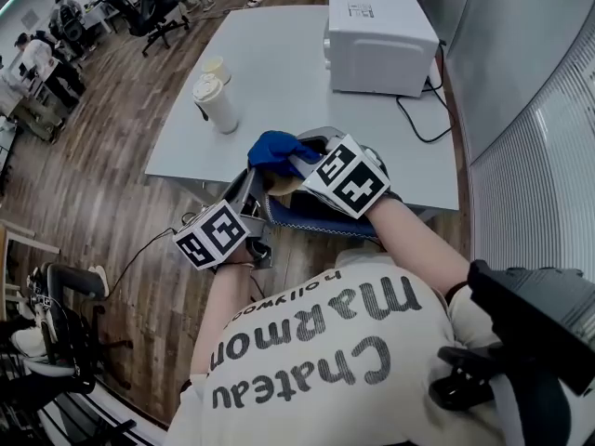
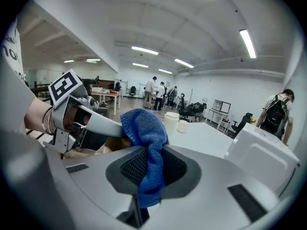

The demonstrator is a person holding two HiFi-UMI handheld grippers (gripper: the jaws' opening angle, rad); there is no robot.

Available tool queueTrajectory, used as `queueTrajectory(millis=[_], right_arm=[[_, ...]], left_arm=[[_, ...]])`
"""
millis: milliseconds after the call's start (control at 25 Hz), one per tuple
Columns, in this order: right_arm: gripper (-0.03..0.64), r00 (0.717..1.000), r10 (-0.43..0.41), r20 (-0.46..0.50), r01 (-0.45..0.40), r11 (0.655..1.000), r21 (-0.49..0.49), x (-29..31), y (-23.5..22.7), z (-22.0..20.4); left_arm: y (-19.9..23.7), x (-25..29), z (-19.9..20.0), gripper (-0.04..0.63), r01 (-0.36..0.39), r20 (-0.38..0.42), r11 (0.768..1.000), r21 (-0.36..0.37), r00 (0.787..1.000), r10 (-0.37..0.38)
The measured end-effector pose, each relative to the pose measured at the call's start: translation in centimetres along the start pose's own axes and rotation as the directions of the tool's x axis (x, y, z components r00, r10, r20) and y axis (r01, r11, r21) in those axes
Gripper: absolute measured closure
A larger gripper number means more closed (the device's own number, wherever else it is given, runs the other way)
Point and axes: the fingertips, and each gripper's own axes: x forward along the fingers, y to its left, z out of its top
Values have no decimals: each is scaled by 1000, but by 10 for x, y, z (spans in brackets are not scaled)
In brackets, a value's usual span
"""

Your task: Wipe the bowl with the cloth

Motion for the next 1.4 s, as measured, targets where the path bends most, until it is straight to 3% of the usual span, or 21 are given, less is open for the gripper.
queueTrajectory(millis=[120, 280, 480, 600, 720, 920, 1160, 1280, 1400], right_arm=[[566, 1000, -9, 13, 9, 1000, 22, -3, 0, 4], [566, 997, 17, 77, -28, 989, 146, -9, 19, 20], [566, 973, 63, 222, -140, 926, 350, -10, 35, 42], [566, 960, 67, 271, -178, 894, 411, -8, 38, 45], [566, 956, 113, 271, -222, 881, 418, -1, 44, 40], [566, 969, 94, 230, -182, 898, 400, -1, 39, 25], [568, 969, 103, 227, -195, 880, 433, -16, 23, 6], [568, 963, 173, 204, -245, 877, 413, -20, 20, -9], [566, 953, 269, 136, -298, 911, 284, -27, 31, -30]], left_arm=[[0, -1, -3, 503, 1, -15, 999, -41, 1000, -2], [2, -9, 3, 503, -26, 46, 990, -137, 998, 32], [3, -9, 20, 525, -84, 159, 988, -131, 982, 105], [7, -7, 25, 525, -114, 192, 983, -142, 971, 140], [7, -1, 24, 526, -106, 202, 978, -178, 969, 141], [-1, 10, 17, 520, -49, 186, 971, -233, 978, 94], [-20, 27, 3, 518, -52, 145, 973, -225, 986, 86], [-25, 37, -6, 517, -79, 131, 964, -252, 985, 115], [-29, 43, -18, 515, -101, 132, 948, -301, 980, 146]])
